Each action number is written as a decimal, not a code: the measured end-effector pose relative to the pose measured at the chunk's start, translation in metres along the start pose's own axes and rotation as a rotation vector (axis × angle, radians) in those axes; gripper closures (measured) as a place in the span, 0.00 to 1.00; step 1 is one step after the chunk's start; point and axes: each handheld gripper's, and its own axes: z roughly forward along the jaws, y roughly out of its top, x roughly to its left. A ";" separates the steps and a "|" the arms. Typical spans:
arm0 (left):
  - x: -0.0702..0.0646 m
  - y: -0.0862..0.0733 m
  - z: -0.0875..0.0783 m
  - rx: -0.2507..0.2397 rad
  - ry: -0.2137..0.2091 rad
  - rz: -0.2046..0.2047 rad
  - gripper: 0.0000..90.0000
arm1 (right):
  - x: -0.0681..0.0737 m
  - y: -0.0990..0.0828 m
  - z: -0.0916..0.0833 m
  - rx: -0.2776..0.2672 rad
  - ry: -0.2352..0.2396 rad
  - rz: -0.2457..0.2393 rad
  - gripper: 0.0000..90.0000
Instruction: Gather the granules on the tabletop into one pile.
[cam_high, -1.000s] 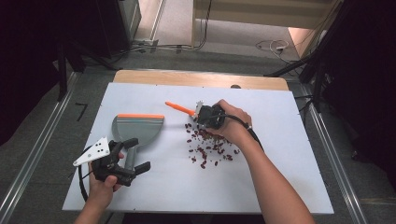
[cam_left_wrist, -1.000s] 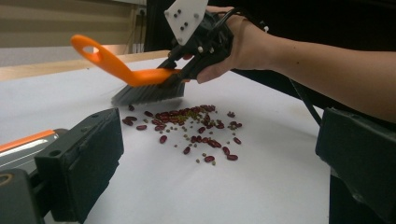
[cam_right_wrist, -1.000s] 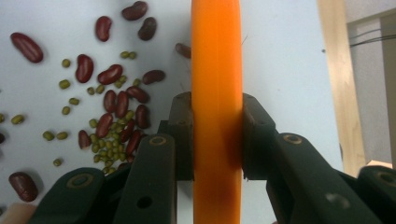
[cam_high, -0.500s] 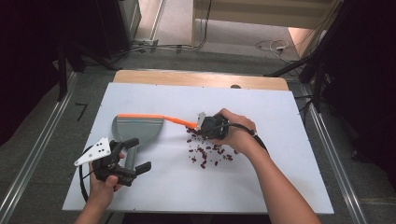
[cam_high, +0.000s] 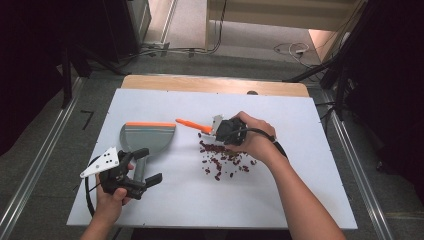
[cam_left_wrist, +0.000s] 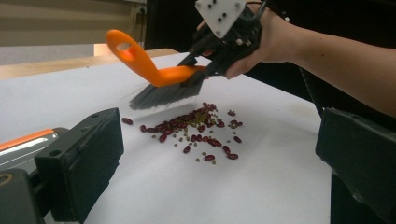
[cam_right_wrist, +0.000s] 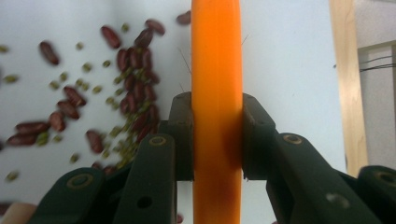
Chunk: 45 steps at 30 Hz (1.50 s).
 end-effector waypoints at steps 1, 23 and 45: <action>0.000 0.000 0.000 0.000 0.001 0.002 0.02 | -0.001 0.003 0.003 -0.002 -0.011 -0.002 0.76; -0.001 -0.001 0.002 0.006 -0.002 -0.001 0.02 | 0.027 0.003 0.003 -0.011 0.100 -0.060 0.76; -0.001 -0.001 0.004 0.015 -0.001 0.004 0.02 | 0.005 -0.076 -0.033 0.140 0.028 0.389 0.76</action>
